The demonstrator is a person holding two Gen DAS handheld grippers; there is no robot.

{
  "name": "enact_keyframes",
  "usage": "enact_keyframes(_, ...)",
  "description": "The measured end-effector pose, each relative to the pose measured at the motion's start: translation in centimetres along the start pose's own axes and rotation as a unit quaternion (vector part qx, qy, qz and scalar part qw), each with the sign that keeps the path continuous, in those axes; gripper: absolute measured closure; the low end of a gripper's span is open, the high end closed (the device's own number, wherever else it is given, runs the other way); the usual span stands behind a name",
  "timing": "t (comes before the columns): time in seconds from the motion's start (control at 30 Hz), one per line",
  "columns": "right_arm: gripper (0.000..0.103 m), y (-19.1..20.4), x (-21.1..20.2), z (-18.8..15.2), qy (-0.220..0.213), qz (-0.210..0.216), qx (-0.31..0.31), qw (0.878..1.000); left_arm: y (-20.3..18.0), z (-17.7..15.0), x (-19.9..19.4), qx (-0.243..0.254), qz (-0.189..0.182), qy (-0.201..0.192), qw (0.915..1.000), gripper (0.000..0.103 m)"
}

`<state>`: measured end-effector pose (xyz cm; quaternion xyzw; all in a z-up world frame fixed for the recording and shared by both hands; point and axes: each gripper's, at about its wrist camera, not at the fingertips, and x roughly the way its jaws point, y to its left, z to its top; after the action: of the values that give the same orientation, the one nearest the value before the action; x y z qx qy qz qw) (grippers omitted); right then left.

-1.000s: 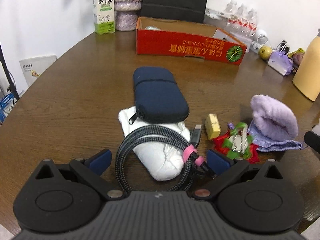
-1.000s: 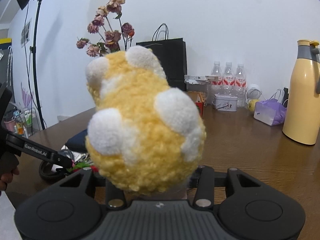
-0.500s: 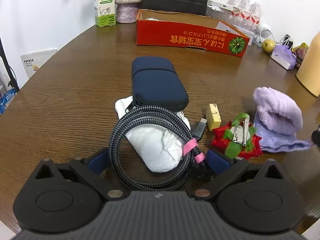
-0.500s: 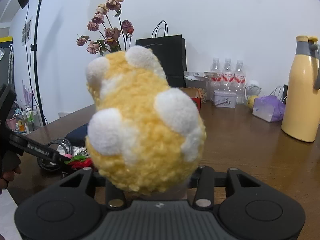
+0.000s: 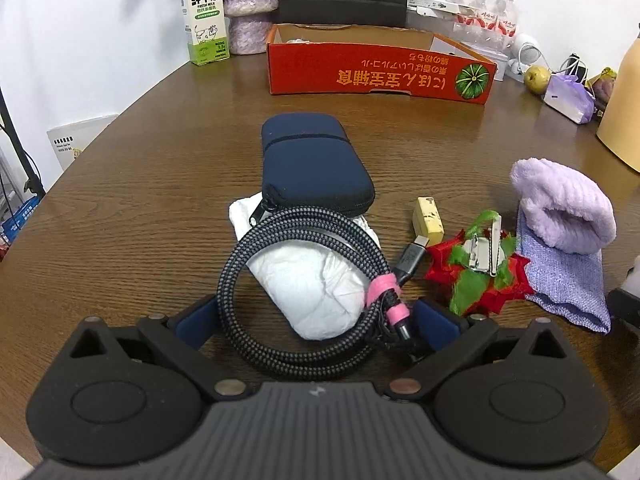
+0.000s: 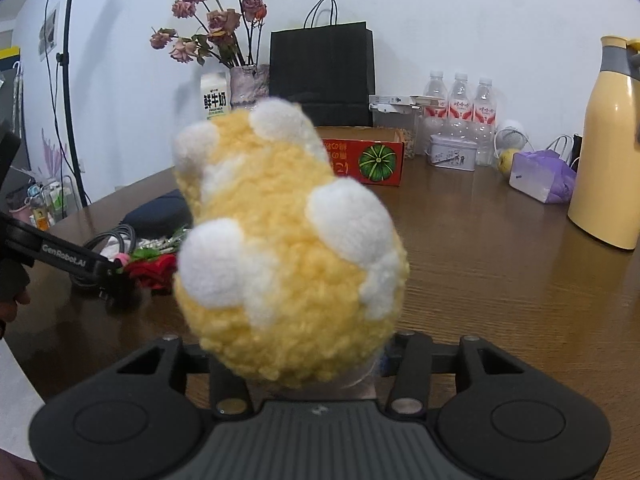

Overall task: Organize objects
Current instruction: 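Grasp the braided cable with the left gripper while right holds the plush toy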

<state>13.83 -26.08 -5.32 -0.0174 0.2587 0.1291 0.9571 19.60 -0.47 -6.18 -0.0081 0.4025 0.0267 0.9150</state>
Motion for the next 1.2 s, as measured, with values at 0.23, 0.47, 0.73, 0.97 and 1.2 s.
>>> enact_keyframes(0.23,0.049,-0.2,-0.9,0.3,-0.035,0.003,0.008,0.999,0.0,-0.1,-0.1,0.000,0.000,-0.002,1.0000,0.000)
enact_keyframes(0.47,0.060,-0.1,-2.0,0.7,-0.055,0.003,0.011,0.998,0.0,-0.1,-0.1,0.000,0.000,-0.002,1.0000,0.000)
enact_keyframes(0.73,0.061,0.1,-2.9,1.3,-0.076,-0.002,0.005,0.997,0.2,-0.3,-0.5,-0.001,0.002,-0.007,1.0000,0.002)
enact_keyframes(0.97,0.061,0.0,-3.2,1.5,-0.078,-0.012,0.006,0.997,0.9,-0.6,-1.2,-0.010,0.002,-0.017,0.9998,0.007)
enact_keyframes(1.2,0.061,0.7,-3.6,1.7,-0.085,-0.010,0.002,0.996,1.4,-1.0,-2.4,-0.003,0.005,-0.036,0.9993,0.011)
